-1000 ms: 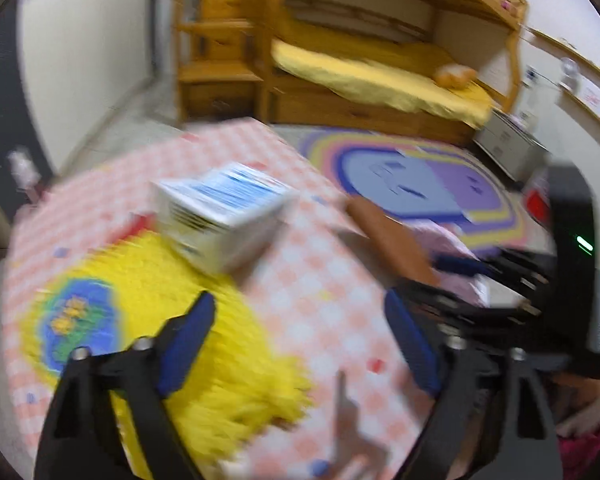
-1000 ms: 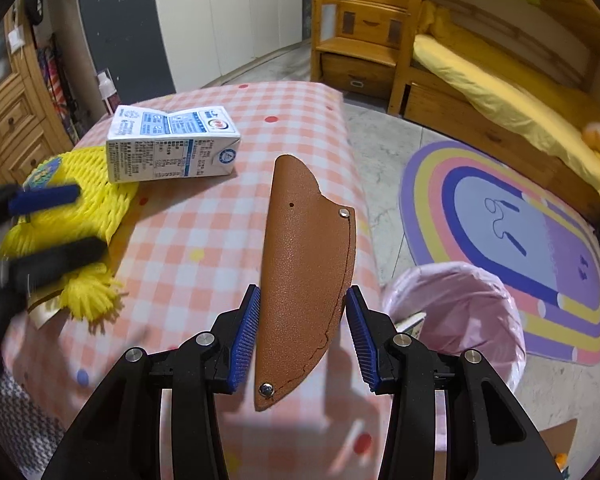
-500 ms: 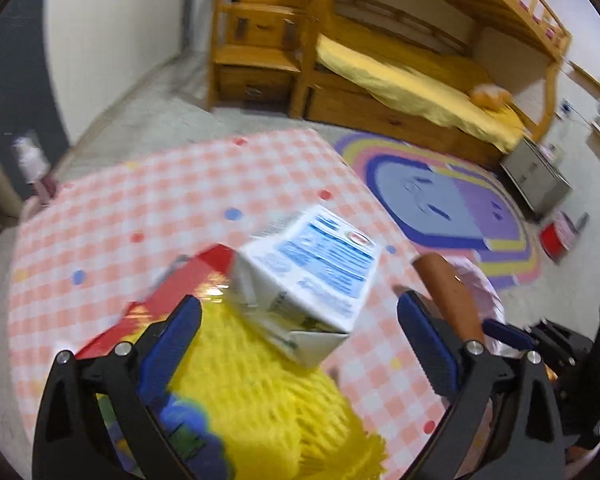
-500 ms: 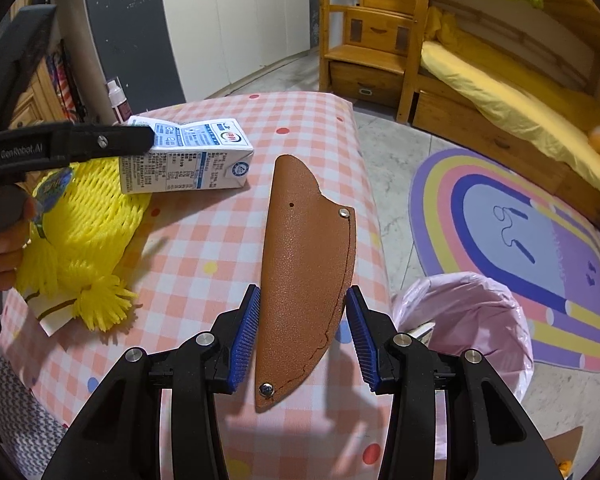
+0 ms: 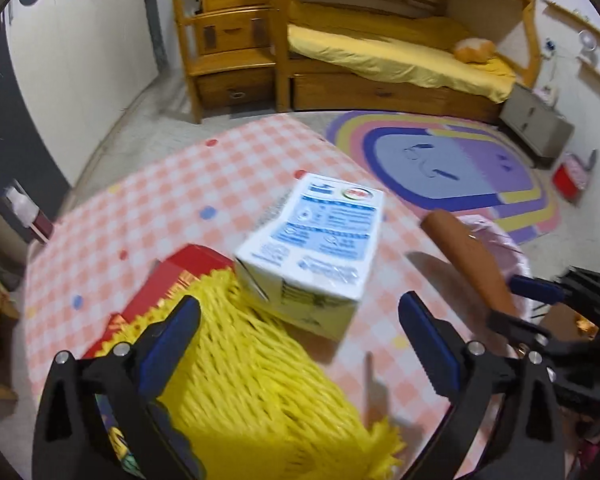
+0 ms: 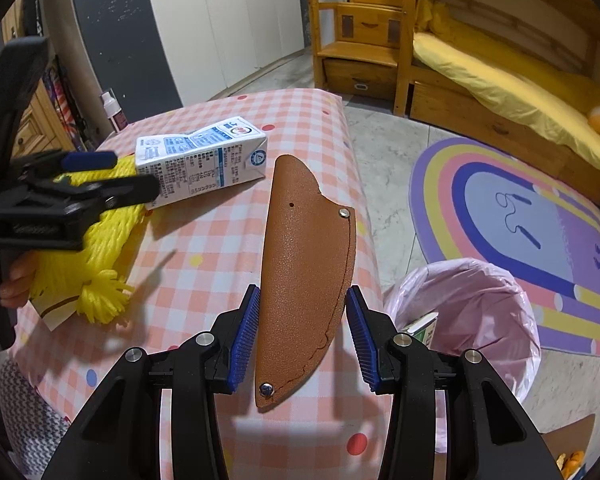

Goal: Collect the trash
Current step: 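Lift the sheath with the right tool while the left tool grasps the white milk carton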

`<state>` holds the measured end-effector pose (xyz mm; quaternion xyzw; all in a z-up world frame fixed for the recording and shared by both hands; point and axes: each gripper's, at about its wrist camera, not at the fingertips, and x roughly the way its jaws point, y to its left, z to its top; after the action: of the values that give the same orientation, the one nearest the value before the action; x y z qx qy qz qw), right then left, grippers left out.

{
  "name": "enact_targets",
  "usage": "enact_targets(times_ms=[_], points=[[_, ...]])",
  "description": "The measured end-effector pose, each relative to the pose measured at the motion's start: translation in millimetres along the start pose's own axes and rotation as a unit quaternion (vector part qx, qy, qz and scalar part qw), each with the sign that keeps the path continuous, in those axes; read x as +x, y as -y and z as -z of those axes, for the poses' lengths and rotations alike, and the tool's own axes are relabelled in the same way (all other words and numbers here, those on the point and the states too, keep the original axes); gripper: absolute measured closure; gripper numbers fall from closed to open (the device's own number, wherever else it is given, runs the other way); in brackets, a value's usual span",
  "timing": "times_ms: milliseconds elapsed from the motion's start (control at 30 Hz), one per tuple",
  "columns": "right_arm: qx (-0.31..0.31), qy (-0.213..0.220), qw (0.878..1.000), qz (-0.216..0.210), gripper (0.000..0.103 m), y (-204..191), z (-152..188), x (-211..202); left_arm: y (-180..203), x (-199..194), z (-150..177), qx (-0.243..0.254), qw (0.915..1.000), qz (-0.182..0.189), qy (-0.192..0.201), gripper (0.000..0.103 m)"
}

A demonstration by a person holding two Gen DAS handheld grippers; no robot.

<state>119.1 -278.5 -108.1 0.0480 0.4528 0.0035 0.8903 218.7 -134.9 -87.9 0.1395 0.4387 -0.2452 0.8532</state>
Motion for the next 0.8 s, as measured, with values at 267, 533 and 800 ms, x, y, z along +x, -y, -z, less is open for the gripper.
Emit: enact_targets(times_ms=[267,533,800], points=[[0.004,0.000,1.000,-0.006,0.059,7,3,-1,15,24,-11,0.035,0.9994,-0.003,-0.005,0.020],[0.017,0.008,1.000,-0.011,0.059,13,10,-13,18,11,2,0.005,0.9998,0.013,0.014,0.036],[0.040,0.046,0.998,-0.003,0.059,22,26,-59,44,-52,26,-0.021,0.9967,0.027,0.073,0.036]])
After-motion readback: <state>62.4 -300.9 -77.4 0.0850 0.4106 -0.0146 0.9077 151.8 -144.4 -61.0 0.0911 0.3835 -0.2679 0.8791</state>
